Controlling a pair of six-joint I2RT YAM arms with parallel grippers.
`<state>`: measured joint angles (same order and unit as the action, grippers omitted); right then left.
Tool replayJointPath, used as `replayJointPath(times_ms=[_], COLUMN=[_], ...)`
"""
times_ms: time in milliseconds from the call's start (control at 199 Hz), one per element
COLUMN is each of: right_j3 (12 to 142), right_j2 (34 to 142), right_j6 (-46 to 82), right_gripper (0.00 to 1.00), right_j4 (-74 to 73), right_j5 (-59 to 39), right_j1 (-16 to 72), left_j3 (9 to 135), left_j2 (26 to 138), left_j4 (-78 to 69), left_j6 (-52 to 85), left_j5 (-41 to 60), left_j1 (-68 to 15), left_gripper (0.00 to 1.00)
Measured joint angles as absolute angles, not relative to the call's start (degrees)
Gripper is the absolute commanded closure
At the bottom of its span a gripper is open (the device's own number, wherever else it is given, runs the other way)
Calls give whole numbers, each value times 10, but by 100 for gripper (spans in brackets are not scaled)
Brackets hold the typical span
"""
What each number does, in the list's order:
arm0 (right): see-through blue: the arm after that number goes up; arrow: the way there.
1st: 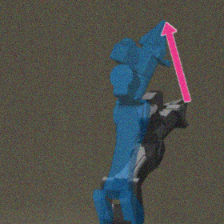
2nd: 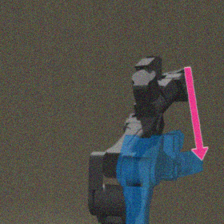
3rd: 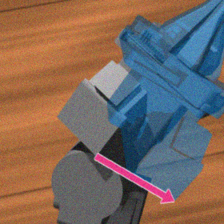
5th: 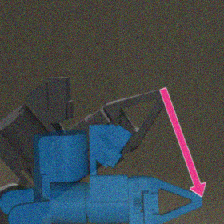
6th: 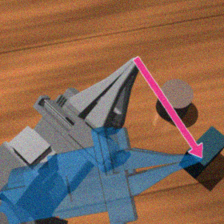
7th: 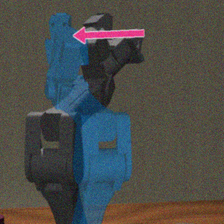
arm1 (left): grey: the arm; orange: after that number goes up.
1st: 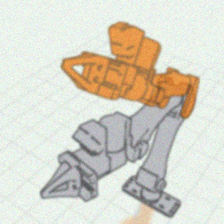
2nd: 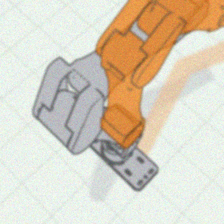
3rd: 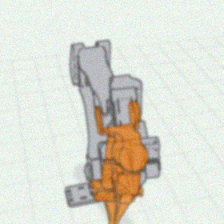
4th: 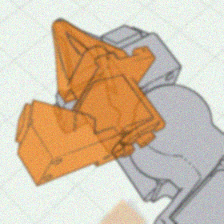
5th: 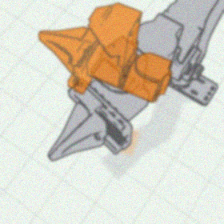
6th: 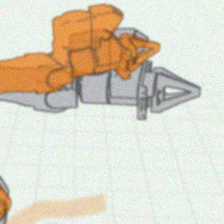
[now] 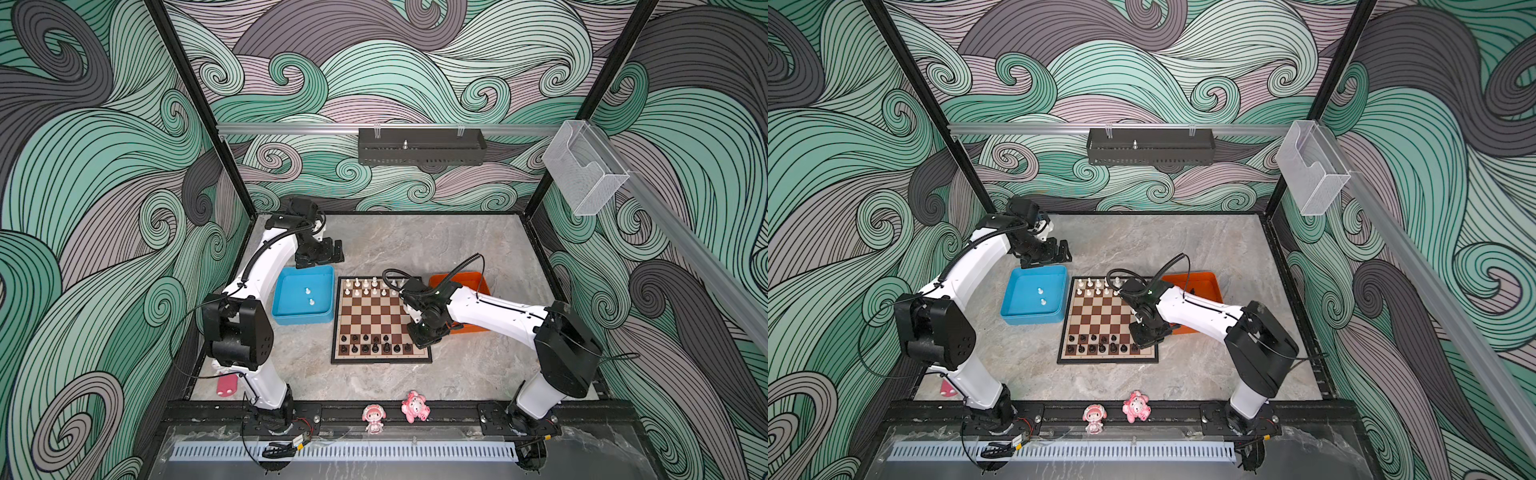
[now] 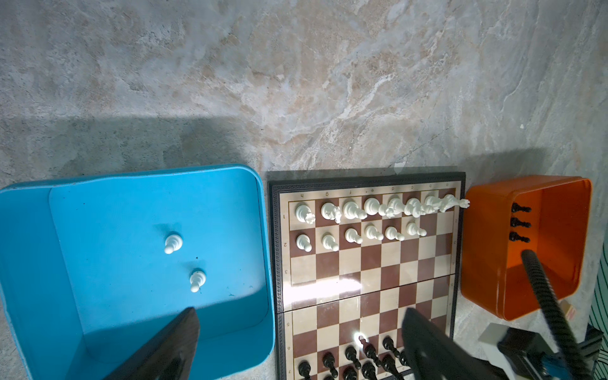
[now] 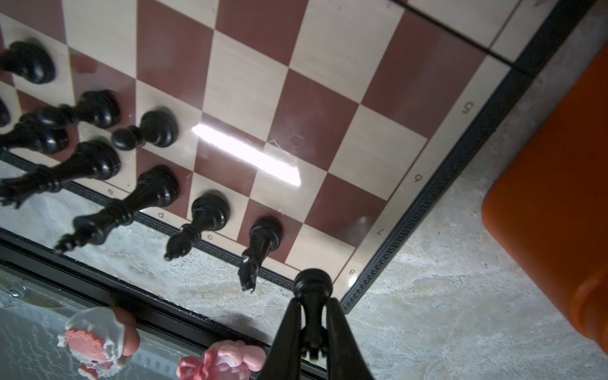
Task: Set up the chess pieces on the board
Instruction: 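Carry the black pawn over the board's near rows with the right gripper, then lower the black pawn onto a near-row square and open the right gripper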
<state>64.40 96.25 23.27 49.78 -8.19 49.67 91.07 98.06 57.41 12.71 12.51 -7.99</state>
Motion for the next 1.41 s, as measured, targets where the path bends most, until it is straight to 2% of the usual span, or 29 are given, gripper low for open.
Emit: replayJointPath(times_ms=[985,1408], right_j3=[646,652], right_j2=[1005,1013], right_j6=[256,256], right_gripper=[83,72], right_j4=[503,507], right_j5=[-85,-86], right_j1=[501,502], left_j3=[910,910], left_j2=[984,989], left_j4=[573,569], left_j6=[132,132], left_j5=[136,138], left_j1=[-76,-76], left_gripper=[2,2])
